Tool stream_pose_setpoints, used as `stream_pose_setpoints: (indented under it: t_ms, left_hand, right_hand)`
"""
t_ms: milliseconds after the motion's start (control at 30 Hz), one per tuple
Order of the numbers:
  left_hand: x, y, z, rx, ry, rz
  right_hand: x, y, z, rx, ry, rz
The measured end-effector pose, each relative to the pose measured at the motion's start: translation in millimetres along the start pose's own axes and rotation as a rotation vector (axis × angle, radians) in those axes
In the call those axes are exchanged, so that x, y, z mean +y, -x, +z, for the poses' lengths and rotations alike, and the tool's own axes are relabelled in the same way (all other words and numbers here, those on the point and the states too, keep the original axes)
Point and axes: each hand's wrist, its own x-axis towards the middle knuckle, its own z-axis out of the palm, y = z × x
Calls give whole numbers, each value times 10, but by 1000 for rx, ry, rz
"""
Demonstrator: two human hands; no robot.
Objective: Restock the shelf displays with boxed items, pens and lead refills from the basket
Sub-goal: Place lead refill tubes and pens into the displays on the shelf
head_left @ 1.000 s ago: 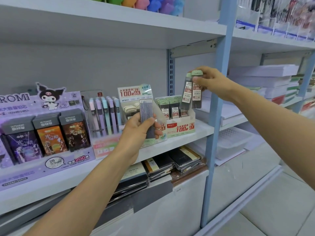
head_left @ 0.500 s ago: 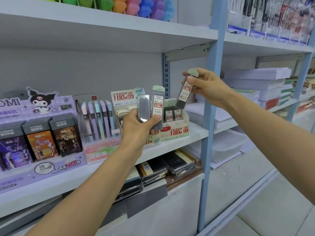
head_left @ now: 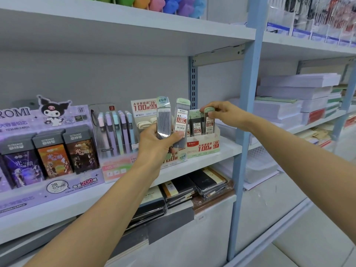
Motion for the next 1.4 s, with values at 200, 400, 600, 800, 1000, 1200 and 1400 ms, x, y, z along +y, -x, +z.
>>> stream_pose_setpoints:
  t_ms: [200, 400, 600, 800, 1000, 1200, 1400]
  left_hand:
    - [-5, 10, 9, 3, -6, -12]
    - [6, 41, 19, -42, -5, 7]
    - [34, 66, -35, -64, -8, -25]
    - [87, 94, -189, -93, 43, -25]
    - [75, 131, -250, -112, 52, -38]
    - [77, 140, -271, -111, 52, -76]
    - [76, 144, -282, -112, 33, -80]
  right_hand:
    - [42, 12, 173, 343, 148, -46]
    - [-412, 211, 264, 197, -336, -221]
    - [-511, 227, 185, 142, -461, -240]
    - [-344, 101, 146, 332, -412, -198]
    - [-304, 73, 413, 173, -131, -191]
    - [-299, 49, 545, 179, 78, -144]
    - [-566, 205, 478, 175, -245, -265]
